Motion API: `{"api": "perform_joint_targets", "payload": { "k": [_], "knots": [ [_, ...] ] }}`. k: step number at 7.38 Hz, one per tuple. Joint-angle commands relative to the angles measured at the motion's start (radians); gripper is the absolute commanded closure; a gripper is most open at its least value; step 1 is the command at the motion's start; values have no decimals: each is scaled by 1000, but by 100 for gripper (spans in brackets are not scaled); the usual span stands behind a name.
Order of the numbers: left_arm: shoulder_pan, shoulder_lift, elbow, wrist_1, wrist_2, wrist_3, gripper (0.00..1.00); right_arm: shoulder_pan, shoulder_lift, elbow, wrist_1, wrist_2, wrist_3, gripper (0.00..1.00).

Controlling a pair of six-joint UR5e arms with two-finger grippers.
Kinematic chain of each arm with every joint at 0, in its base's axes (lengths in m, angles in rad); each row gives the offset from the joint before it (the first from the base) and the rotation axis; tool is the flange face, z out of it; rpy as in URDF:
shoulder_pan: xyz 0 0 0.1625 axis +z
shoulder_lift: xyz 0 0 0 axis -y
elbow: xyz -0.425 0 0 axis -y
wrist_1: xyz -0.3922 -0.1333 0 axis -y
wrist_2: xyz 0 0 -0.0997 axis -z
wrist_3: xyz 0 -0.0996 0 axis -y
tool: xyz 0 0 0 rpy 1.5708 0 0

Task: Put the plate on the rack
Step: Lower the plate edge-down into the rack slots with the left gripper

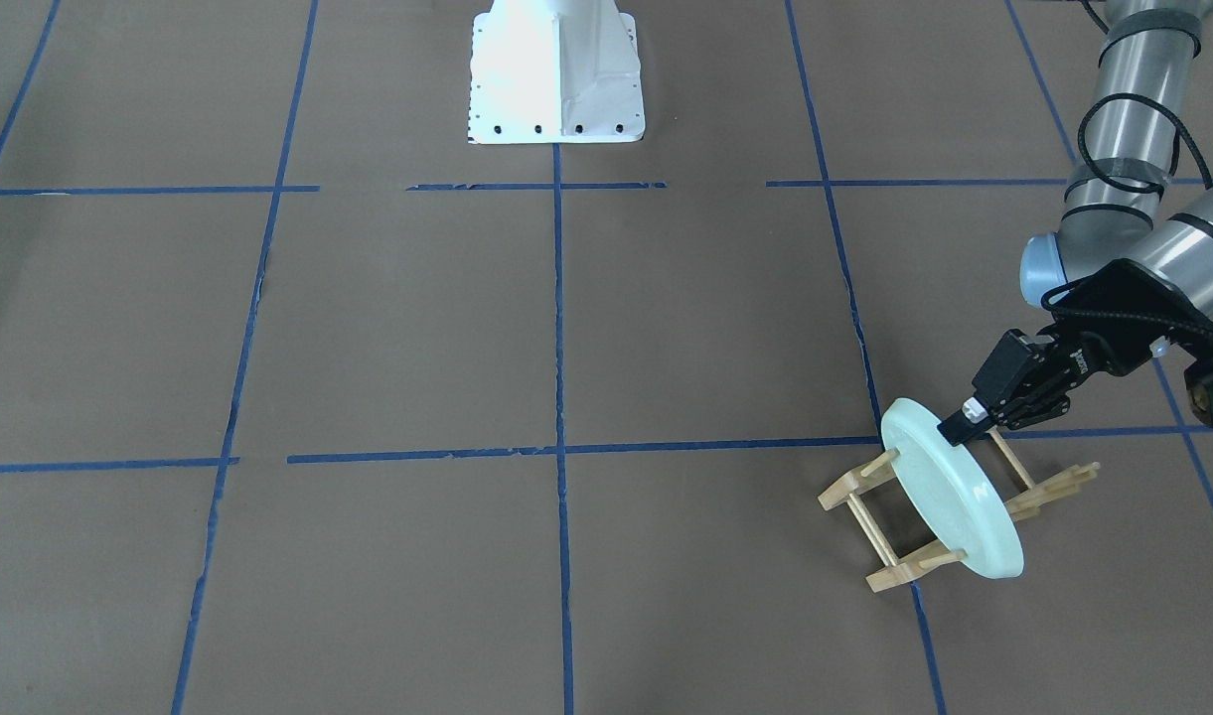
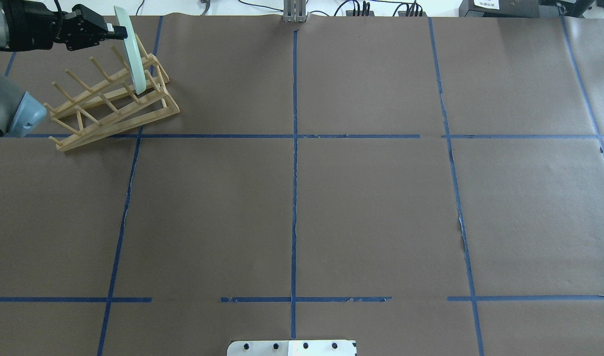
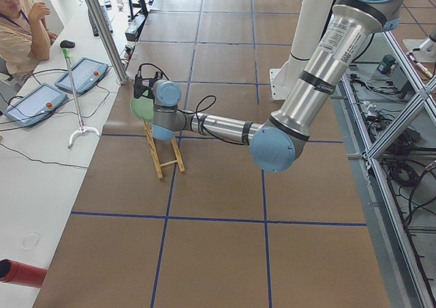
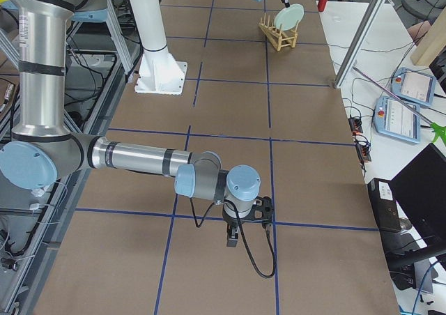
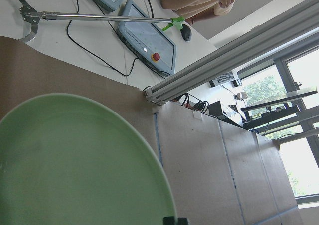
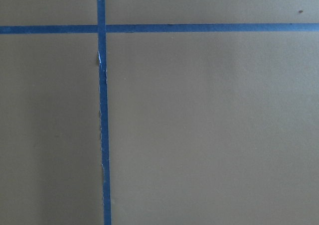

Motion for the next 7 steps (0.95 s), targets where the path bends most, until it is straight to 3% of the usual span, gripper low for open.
{"api": "perform_joint_targets", "payload": {
  "k": [1, 6, 7],
  "knots": [
    [2, -4, 11, 2, 9, 6, 100, 0, 0, 0, -1, 0, 0, 0],
    [2, -10, 28, 2, 31, 21, 100, 0, 0, 0, 1, 0, 0, 0],
    [2, -10, 26, 2, 31, 21, 73, 0, 0, 0, -1, 0, 0, 0]
  ]
}}
